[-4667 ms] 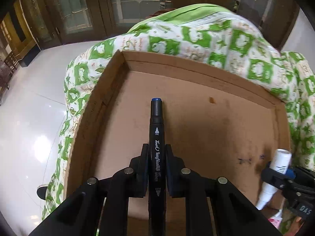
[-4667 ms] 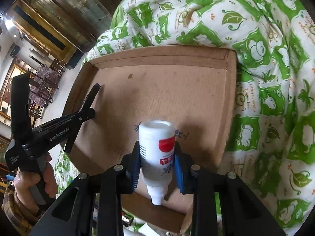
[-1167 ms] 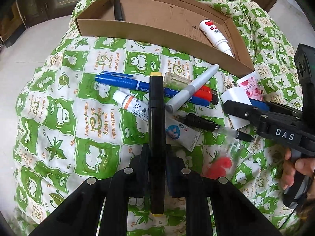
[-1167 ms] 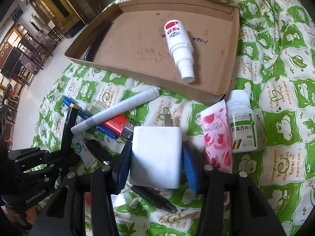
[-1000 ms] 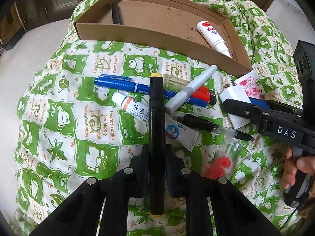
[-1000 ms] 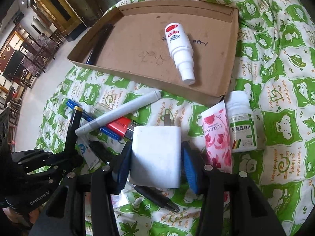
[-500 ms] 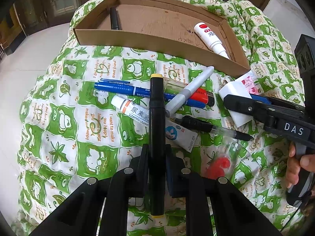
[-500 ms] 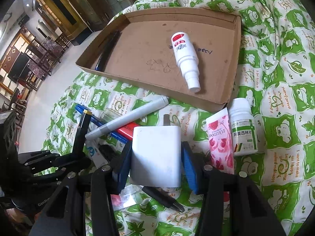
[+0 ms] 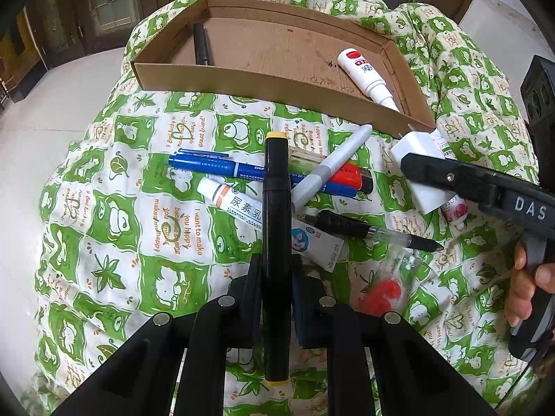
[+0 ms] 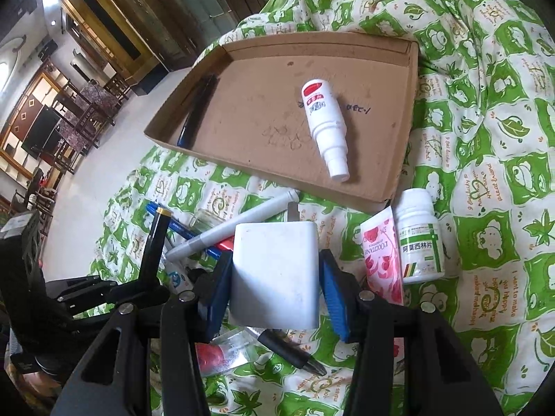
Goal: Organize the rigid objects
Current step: 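Carry the marker with the left tool while the right tool carries the charger to the tray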
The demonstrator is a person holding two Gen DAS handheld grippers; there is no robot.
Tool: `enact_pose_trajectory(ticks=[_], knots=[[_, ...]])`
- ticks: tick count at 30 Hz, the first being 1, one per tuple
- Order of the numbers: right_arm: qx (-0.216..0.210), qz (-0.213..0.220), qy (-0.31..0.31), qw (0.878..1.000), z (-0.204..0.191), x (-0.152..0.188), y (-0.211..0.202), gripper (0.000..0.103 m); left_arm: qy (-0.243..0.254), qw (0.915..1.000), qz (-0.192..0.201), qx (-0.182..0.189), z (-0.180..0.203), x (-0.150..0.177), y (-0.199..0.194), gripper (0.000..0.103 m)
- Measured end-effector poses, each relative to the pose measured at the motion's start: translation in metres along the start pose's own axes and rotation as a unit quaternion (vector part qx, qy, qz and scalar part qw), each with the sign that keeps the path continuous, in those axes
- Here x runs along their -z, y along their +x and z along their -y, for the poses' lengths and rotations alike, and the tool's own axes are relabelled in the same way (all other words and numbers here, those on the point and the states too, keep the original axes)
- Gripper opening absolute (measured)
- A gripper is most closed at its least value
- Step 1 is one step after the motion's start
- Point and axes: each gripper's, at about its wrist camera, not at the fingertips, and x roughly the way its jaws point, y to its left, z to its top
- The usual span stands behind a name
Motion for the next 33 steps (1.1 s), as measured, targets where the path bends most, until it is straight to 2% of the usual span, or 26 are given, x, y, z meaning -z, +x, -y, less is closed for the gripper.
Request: enact_pose_trajectory(ticks=[6, 16, 22, 33], knots=[[-0.007, 0.016, 0.018, 1.000, 0.009, -0.005, -0.009, 0.048, 0.000, 1.0000, 0.003, 0.000, 0.000, 0.001, 0.000, 0.014], [-0.010, 0.043, 0.040, 0.998, 0.022, -0.013, -0.023, 0.048, 0.022, 0.9991, 0.031, -0.015, 0.010, -0.009, -0.014, 0.014], [-0.015, 0.052, 0.046, 0.997, 0.027, -0.015, -0.028, 0.048, 0.010, 0.9990, 0.042, -0.007, 0.007, -0.020, -0.023, 0.014], [-0.018, 0.079, 0.079, 0.994, 0.051, -0.026, -0.044, 0.048, 0.025, 0.9976, 0.063, -0.010, 0.025, -0.051, -0.036, 0.014]])
